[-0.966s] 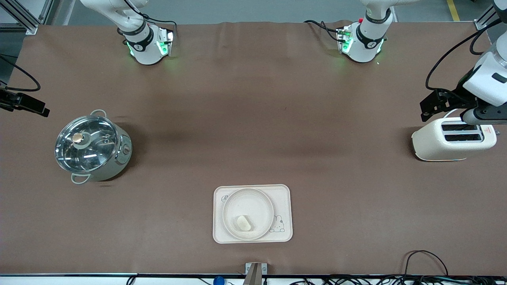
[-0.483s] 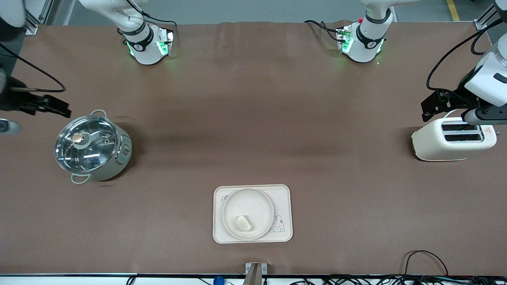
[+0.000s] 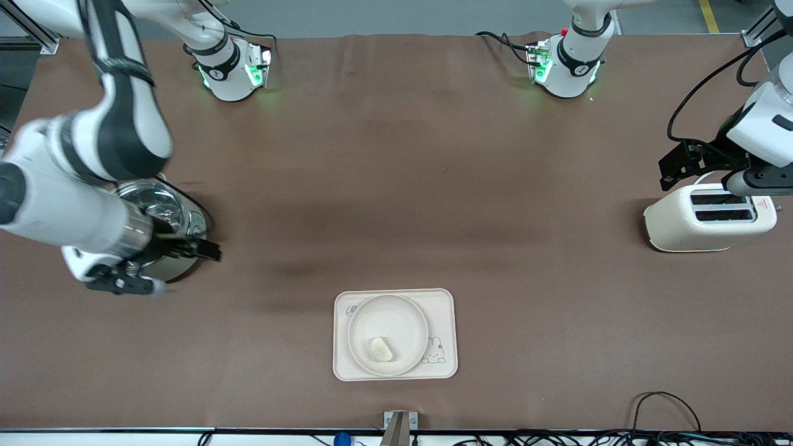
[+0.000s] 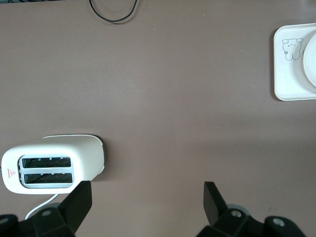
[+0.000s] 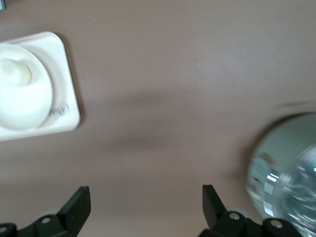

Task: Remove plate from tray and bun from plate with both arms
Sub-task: 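Lower the right gripper onto the white plate rim and grasp it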

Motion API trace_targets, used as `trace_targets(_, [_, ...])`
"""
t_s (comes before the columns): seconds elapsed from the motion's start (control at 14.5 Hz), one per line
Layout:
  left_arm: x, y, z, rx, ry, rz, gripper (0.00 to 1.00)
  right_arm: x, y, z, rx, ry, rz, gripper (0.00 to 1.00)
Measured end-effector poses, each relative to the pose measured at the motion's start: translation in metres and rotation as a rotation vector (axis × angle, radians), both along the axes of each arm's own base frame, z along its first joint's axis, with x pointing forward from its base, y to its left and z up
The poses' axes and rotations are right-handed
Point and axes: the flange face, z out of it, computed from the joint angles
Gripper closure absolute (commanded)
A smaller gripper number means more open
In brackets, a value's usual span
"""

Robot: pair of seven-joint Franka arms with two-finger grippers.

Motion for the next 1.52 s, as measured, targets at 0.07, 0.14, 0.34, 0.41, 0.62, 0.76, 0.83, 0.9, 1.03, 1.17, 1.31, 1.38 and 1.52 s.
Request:
trace_targets(0.07, [0.000, 0.000, 0.000, 0.000, 0.000, 0.000, 0.00, 0.006, 0.024, -0.020, 0.002, -0.023, -0.039, 0.00])
trace_targets(0.14, [0.000, 0.000, 0.000, 0.000, 0.000, 0.000, 0.00, 0.011, 0.049, -0.039, 0.010, -0.054, -0.073, 0.00])
trace_targets(0.34, [0.000, 0.000, 0.000, 0.000, 0.000, 0.000, 0.00, 0.028, 0.114, -0.083, 0.047, -0.164, -0.174, 0.00])
trace_targets(0.41, [0.000, 0.000, 0.000, 0.000, 0.000, 0.000, 0.00, 0.034, 0.130, -0.097, 0.060, -0.195, -0.210, 0.01])
trace_targets(0.62, [0.000, 0.000, 0.000, 0.000, 0.000, 0.000, 0.00, 0.049, 0.163, -0.146, 0.100, -0.260, -0.297, 0.01])
trace_targets(0.76, [0.000, 0.000, 0.000, 0.000, 0.000, 0.000, 0.00, 0.053, 0.180, -0.182, 0.124, -0.301, -0.315, 0.03])
trace_targets(0.83, [0.000, 0.000, 0.000, 0.000, 0.000, 0.000, 0.00, 0.052, 0.188, -0.200, 0.129, -0.313, -0.309, 0.04])
trace_targets(0.9, [0.000, 0.000, 0.000, 0.000, 0.000, 0.000, 0.00, 0.050, 0.199, -0.217, 0.131, -0.321, -0.297, 0.08])
trace_targets(1.03, [0.000, 0.000, 0.000, 0.000, 0.001, 0.000, 0.00, 0.044, 0.223, -0.239, 0.137, -0.330, -0.267, 0.17])
trace_targets(1.17, [0.000, 0.000, 0.000, 0.000, 0.000, 0.000, 0.00, 0.041, 0.236, -0.247, 0.134, -0.336, -0.242, 0.30])
trace_targets(1.31, [0.000, 0.000, 0.000, 0.000, 0.000, 0.000, 0.00, 0.040, 0.238, -0.252, 0.119, -0.344, -0.206, 0.44])
trace_targets(1.38, [0.000, 0.000, 0.000, 0.000, 0.000, 0.000, 0.00, 0.040, 0.238, -0.253, 0.107, -0.352, -0.181, 0.51])
trace_targets(1.52, [0.000, 0.000, 0.000, 0.000, 0.000, 0.000, 0.00, 0.041, 0.235, -0.257, 0.091, -0.362, -0.132, 0.65])
